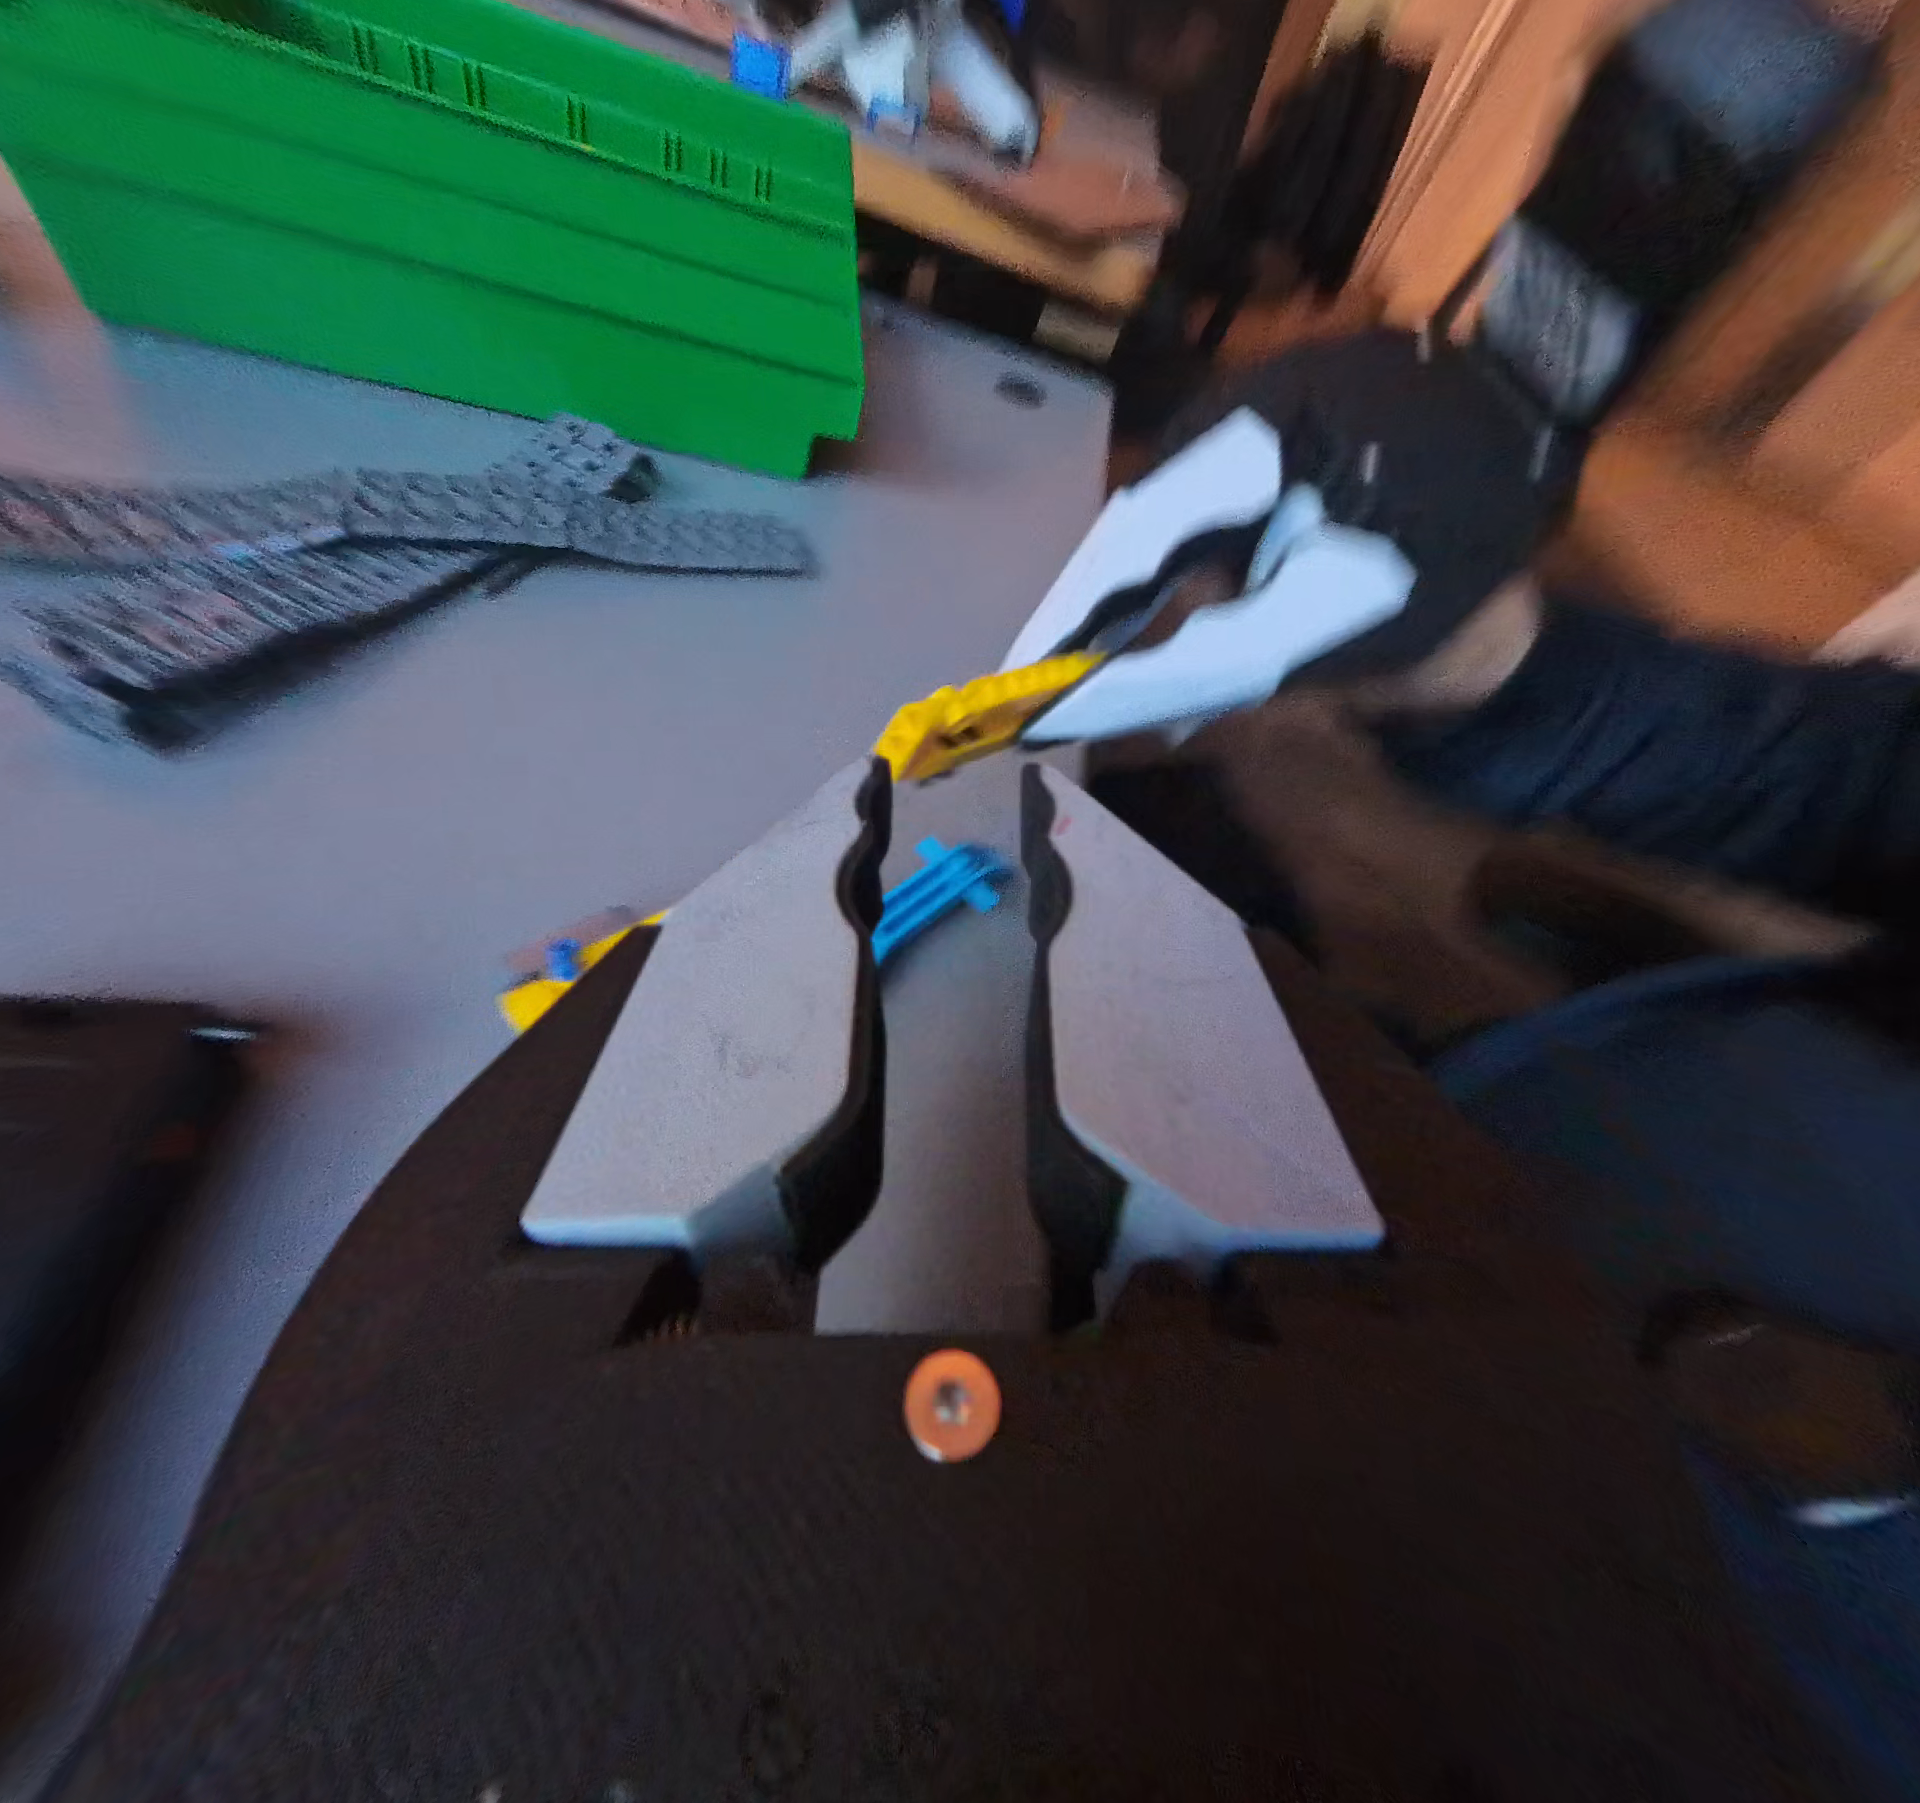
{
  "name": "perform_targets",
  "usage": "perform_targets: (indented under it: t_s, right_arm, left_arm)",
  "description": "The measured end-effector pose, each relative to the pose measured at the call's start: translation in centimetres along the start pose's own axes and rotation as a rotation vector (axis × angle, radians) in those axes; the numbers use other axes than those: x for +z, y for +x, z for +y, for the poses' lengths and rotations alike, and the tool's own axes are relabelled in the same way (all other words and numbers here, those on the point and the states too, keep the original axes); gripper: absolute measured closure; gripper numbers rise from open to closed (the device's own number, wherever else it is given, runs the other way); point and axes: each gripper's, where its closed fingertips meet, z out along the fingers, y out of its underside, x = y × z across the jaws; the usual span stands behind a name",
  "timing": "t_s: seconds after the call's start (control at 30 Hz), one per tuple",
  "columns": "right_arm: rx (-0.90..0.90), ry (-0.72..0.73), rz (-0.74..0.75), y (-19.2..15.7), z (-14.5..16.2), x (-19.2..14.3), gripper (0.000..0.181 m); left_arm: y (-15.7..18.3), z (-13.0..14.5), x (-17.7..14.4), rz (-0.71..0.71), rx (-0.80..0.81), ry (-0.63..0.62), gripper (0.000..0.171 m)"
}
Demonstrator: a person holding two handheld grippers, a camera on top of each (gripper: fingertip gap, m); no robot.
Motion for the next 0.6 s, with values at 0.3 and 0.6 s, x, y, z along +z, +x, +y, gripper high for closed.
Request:
perform_targets:
  t_s: [0.3, 0.6]
  right_arm:
    - [0.378, -0.054, -0.35, -1.1, 1.6, -0.5, 0.177]
    - [0.309, -0.056, -0.365, -1.1, 1.5, -0.5, 0.177]
  left_arm:
    - [-0.2, 3.2, 2.9, 0.084, 0.438, -0.333, 0.146]
    - [0.6, 2.4, 3.0, 0.277, 0.257, -0.309, 0.165]
